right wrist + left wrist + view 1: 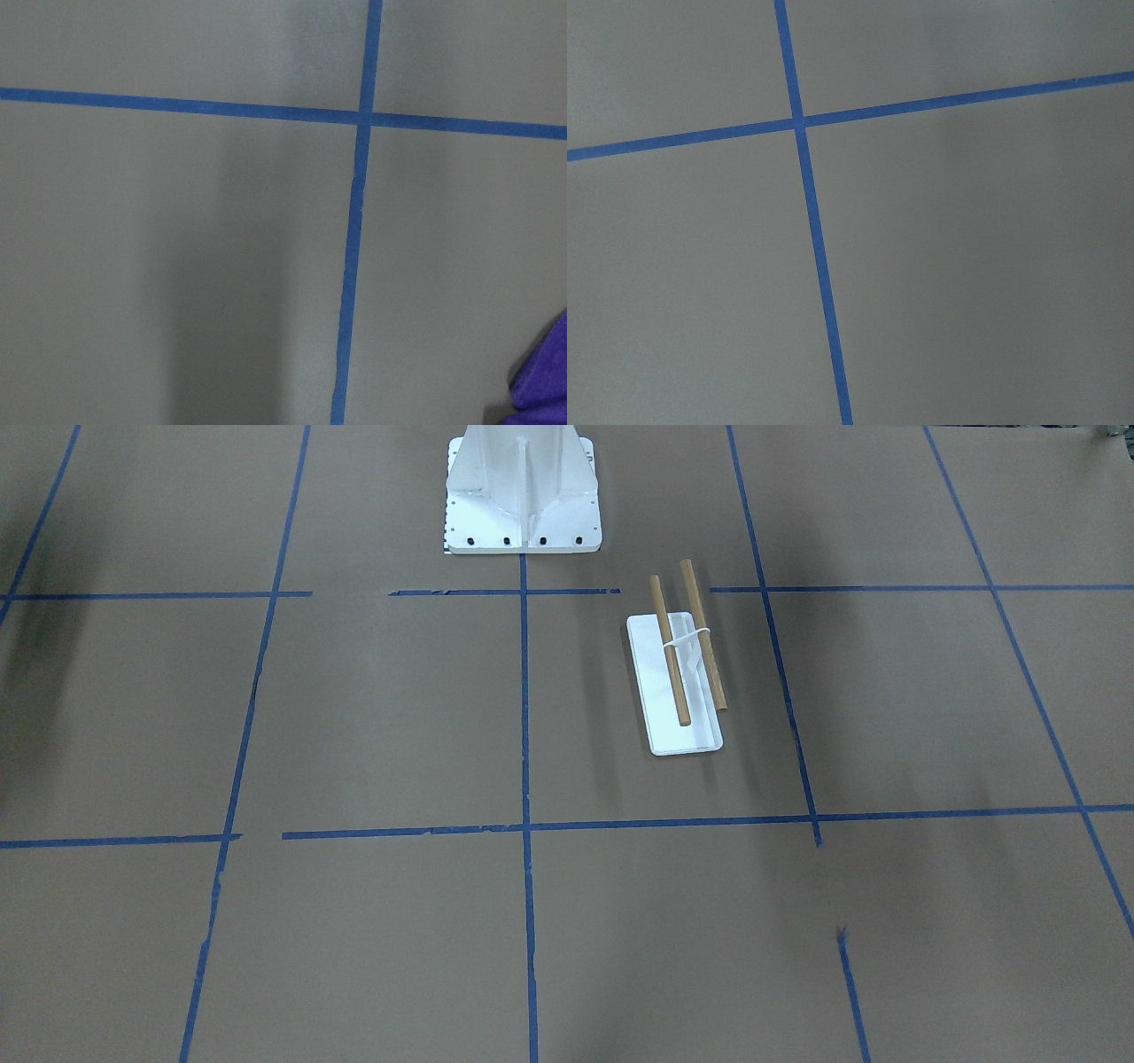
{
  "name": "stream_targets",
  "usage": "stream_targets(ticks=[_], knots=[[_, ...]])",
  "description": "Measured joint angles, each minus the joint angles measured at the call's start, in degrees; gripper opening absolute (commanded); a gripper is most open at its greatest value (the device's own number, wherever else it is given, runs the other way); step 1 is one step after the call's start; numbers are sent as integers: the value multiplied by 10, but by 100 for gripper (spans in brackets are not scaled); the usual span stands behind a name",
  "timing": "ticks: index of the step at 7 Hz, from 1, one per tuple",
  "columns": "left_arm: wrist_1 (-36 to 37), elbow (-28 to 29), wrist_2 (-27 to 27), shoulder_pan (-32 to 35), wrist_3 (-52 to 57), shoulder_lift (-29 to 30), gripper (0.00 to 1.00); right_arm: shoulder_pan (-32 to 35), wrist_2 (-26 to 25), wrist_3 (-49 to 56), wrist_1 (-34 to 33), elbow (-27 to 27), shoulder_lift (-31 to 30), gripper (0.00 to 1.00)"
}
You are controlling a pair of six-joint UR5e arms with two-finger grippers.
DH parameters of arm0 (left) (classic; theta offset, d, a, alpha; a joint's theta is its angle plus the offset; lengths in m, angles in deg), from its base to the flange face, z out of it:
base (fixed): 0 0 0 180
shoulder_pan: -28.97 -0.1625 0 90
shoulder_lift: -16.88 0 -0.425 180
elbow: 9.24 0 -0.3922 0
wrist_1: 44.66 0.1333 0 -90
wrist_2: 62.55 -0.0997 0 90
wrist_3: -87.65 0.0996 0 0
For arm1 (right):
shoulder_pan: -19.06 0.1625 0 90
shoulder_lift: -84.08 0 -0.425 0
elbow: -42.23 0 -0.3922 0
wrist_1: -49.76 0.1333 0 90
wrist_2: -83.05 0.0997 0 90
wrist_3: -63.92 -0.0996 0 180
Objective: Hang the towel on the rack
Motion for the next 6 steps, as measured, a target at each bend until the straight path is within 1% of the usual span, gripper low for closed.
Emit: stream_targets(ticks=[2, 4, 6], knots=[[-17, 3, -17, -2, 2, 5, 100, 0, 0, 0, 1, -1, 2, 100], [-45, 27, -22, -5, 3, 10, 100, 1, 4, 3, 2, -1, 0, 100], [-56, 33, -22, -6, 1, 15, 100, 0, 15, 4, 22, 1, -3, 100]])
